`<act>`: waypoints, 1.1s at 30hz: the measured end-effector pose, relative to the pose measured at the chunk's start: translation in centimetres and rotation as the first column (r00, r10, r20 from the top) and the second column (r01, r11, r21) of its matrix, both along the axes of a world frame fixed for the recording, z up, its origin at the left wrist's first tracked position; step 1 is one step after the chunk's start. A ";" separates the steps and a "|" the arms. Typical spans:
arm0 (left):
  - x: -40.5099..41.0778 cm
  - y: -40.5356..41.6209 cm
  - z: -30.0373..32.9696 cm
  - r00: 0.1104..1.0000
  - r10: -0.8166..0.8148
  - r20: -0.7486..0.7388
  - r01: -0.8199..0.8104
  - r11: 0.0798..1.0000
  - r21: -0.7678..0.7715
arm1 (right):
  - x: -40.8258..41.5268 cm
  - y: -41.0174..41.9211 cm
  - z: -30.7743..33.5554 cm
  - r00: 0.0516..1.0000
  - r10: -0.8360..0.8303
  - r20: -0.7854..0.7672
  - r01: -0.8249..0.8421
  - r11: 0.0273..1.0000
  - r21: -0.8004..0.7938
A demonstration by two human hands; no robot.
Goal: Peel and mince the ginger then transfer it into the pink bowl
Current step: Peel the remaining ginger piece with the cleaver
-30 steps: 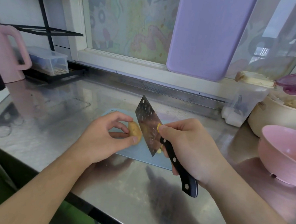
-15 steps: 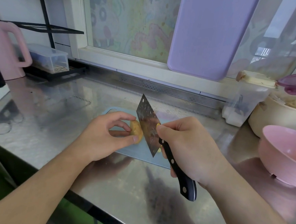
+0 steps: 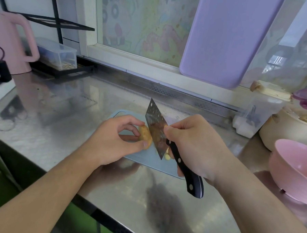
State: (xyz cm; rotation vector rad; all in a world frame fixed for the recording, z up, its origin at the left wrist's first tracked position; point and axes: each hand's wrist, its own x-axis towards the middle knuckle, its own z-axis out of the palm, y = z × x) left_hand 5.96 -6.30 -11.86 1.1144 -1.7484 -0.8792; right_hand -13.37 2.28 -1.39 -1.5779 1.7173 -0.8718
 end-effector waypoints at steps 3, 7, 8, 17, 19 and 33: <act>0.0 0.0 -0.1 1.000 0.003 0.005 -0.003 1.000 0.000 | 0.2 -0.7 0.2 1.000 0.010 0.023 -0.010 1.000 0.000; 0.0 0.0 -0.2 1.000 0.008 -0.011 -0.008 1.000 0.005 | 0.5 -1.9 0.2 0.999 0.032 0.012 -0.032 0.999 0.019; 0.0 -0.1 -0.2 1.000 0.005 -0.007 -0.005 1.000 0.001 | 0.6 -2.2 0.1 0.999 0.034 0.010 -0.035 0.999 0.022; 0.2 0.0 0.0 0.999 0.030 0.015 -0.029 0.999 -0.028 | 0.8 -3.8 -0.8 0.999 0.017 0.047 -0.020 0.998 0.064; 0.2 0.1 0.1 0.999 0.036 0.011 -0.035 0.999 -0.019 | 0.8 -3.9 -1.0 1.000 0.013 0.027 -0.015 0.998 0.066; 0.0 0.5 1.0 0.998 0.051 -0.025 -0.049 0.998 0.041 | 2.3 -5.9 -2.6 0.988 0.035 -0.152 -0.033 0.999 0.011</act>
